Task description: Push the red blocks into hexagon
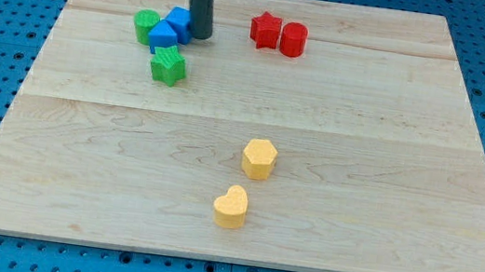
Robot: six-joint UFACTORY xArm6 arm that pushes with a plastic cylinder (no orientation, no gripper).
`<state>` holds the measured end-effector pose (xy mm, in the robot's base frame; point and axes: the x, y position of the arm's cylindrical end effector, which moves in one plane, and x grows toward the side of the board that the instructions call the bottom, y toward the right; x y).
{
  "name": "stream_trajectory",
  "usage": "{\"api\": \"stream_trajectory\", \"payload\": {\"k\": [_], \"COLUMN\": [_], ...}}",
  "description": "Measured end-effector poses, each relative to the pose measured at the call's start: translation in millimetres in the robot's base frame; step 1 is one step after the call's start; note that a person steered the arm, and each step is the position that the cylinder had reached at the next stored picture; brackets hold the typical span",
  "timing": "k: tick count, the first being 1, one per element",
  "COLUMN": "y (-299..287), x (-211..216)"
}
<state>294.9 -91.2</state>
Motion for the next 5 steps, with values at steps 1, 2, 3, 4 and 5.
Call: {"api": "stream_trajectory", "payload": {"k": [1, 2, 3, 4, 5], "y": [-12.7, -24.2, -14.9, 16.3, 98.4], "x": [-20.5, -29.5, -71.0, -79.3, -69.8]}}
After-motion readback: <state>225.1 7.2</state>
